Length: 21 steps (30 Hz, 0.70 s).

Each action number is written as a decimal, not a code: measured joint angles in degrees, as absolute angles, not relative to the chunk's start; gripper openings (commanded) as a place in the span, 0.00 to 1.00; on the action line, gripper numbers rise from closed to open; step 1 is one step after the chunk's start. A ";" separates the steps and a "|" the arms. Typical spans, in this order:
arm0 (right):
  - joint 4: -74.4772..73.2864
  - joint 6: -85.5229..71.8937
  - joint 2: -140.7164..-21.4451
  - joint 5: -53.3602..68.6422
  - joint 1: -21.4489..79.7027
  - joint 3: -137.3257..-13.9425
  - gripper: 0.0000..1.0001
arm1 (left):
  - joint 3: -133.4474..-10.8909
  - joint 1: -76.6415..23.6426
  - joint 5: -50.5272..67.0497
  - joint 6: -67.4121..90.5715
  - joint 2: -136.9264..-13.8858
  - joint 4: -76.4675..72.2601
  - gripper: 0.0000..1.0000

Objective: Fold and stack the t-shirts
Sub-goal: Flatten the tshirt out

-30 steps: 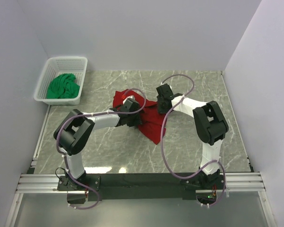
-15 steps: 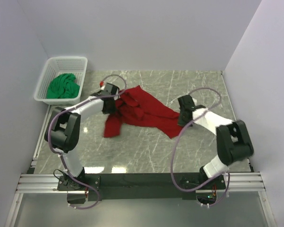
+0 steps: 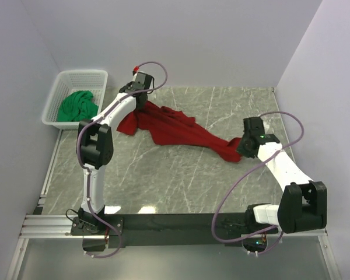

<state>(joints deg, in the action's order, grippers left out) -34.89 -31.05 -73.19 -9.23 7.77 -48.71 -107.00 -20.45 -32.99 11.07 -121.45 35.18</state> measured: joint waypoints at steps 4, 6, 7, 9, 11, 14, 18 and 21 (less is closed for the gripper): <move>-35.27 -31.27 -72.60 -10.98 3.22 -49.19 0.00 | -110.37 -20.25 -36.38 8.40 -123.50 34.37 0.72; -35.38 -31.57 -72.60 -11.33 2.96 -49.19 0.00 | -110.32 -19.88 -37.12 8.97 -123.02 33.56 0.87; -35.35 -31.73 -72.60 -11.31 2.96 -49.19 0.00 | -109.78 -19.75 -37.15 9.78 -122.45 33.12 0.89; -35.31 -31.92 -72.62 -11.16 3.01 -49.19 0.00 | -105.95 -19.46 -36.58 12.43 -119.66 31.68 0.91; -35.18 -31.94 -72.71 -10.85 3.01 -49.19 0.00 | -100.07 -19.18 -35.16 15.27 -115.39 31.24 0.91; -34.87 -31.92 -73.32 -10.13 3.01 -49.30 0.00 | -88.97 -19.05 -31.18 20.21 -107.48 29.10 0.85; -33.58 -31.90 -74.46 -8.27 3.01 -49.52 0.00 | -74.94 -19.11 -23.94 26.55 -98.28 25.54 0.76; -32.77 -31.86 -75.16 -6.79 3.01 -49.52 0.00 | -69.21 -19.09 -18.74 29.76 -96.77 21.06 0.69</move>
<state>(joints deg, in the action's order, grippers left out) -32.77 -31.86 -75.16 -6.79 3.01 -49.52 -69.21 -19.09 -18.74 29.76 -96.77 21.06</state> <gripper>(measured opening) 0.010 0.748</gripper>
